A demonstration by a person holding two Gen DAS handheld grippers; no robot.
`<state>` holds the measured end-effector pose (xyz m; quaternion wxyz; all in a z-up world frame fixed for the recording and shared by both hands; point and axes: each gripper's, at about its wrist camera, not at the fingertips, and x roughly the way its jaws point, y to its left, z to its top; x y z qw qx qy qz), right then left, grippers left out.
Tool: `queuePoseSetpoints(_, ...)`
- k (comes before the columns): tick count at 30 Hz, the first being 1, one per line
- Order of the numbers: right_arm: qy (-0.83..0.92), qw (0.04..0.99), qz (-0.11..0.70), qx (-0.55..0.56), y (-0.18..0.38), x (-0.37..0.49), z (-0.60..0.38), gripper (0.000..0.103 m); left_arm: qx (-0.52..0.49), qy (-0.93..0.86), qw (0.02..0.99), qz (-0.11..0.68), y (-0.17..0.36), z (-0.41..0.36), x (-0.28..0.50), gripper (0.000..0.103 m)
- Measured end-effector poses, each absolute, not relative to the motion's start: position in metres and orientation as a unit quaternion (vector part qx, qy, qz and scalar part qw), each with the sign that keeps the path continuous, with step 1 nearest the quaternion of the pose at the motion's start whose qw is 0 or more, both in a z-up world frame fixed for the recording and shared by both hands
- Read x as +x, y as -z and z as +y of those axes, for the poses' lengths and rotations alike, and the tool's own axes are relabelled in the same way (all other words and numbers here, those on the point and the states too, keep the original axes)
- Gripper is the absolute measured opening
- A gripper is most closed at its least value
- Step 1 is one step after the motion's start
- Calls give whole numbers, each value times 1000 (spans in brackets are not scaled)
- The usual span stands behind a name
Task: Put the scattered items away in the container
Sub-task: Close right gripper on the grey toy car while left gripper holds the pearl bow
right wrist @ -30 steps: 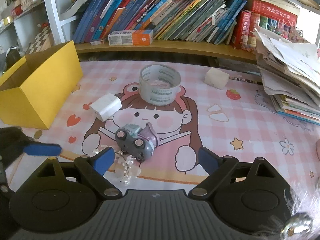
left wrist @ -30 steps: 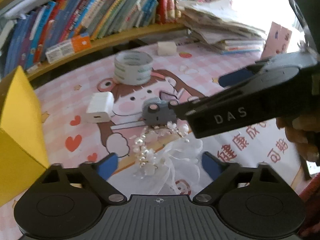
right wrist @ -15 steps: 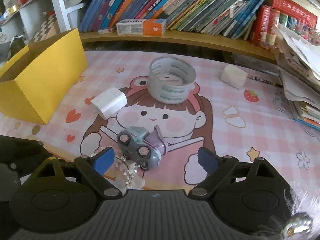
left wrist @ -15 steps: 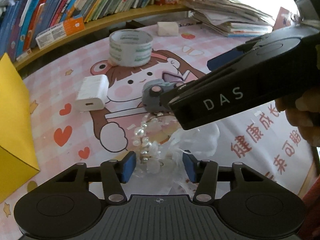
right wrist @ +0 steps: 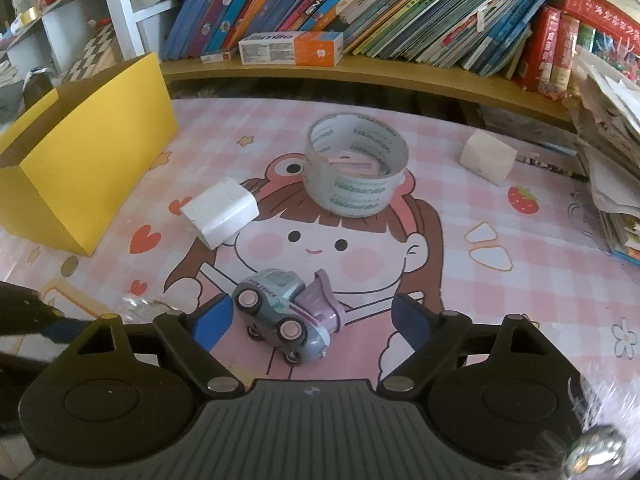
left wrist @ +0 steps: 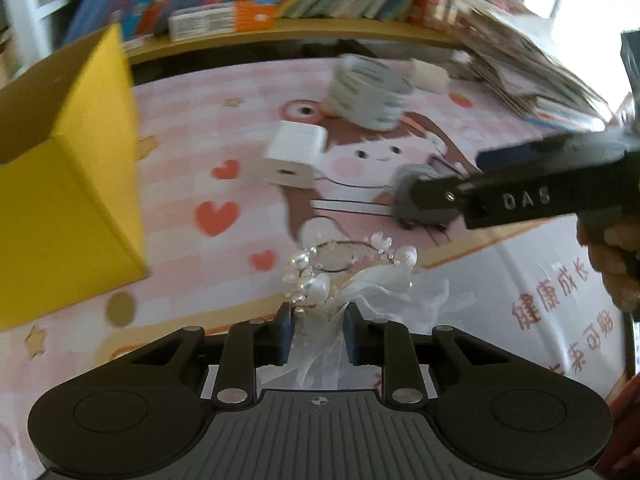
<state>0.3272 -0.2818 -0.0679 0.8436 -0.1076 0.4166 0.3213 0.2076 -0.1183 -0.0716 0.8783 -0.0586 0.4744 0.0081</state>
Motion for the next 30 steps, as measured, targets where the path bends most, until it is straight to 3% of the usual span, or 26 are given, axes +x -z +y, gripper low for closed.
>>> queuePoseSetpoints(6,-333,833,429,-103,73,329,-278,70,-73,-29,887,456,59,-110,198,24)
queuePoseSetpoints(8,-338,829,433,-100,75,329,-277,58,-75,-30,889,451,56,-110,196,24)
queuePoseSetpoints(14,-339,827,436,-104,73,322,-280,49,-89,-34,894,438,49,-108,189,23)
queuePoseSetpoints(30,-348,829,428,-90,56,293,-296,41,-95,-51,911,398,29,-107,163,23)
